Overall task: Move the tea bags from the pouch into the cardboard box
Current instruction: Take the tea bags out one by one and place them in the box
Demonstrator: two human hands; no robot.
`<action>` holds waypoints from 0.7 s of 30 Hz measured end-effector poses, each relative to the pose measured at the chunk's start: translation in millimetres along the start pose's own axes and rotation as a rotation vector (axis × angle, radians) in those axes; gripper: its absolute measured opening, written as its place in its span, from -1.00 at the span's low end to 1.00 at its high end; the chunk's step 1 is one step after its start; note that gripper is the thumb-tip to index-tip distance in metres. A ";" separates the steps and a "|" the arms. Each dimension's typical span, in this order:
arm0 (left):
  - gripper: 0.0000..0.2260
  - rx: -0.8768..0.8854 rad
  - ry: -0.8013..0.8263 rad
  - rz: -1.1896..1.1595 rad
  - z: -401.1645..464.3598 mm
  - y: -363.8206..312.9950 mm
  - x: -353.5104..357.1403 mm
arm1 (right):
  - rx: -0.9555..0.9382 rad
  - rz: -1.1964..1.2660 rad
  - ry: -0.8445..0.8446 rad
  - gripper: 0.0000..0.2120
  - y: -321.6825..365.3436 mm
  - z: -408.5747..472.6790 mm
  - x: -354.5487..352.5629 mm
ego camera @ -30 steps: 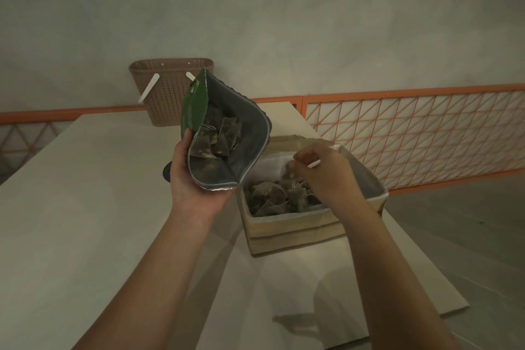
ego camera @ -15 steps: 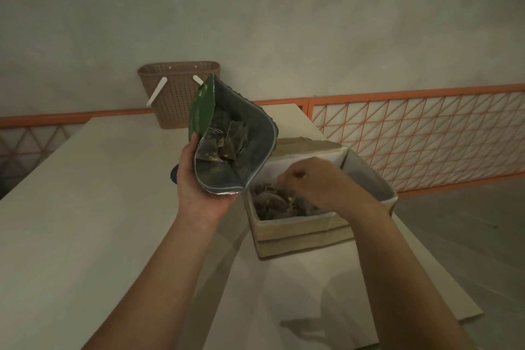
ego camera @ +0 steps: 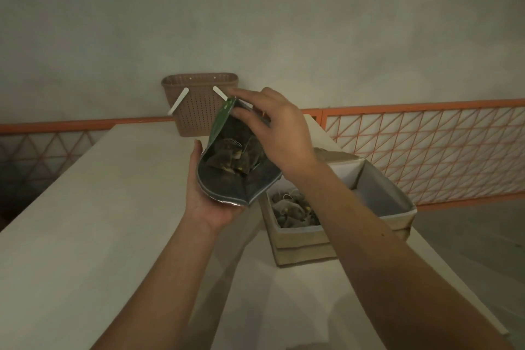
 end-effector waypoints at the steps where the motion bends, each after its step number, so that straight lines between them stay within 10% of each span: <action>1: -0.40 0.003 -0.005 0.015 -0.2 -2.4 -1.2 | -0.003 -0.004 -0.008 -0.72 1.2 -0.5 1.9; 21: -0.49 0.062 0.088 0.050 11.3 -8.5 12.4 | -0.179 -0.063 0.000 -0.84 18.0 11.5 -11.7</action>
Point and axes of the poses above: each hand's wrist, its own z-axis towards the middle knuckle, its own x-axis out of the palm, y = z × x, the point moved 2 cm from there along z, towards the middle knuckle, and after that the axes turned 2 degrees about y, right-handed, at the moved point
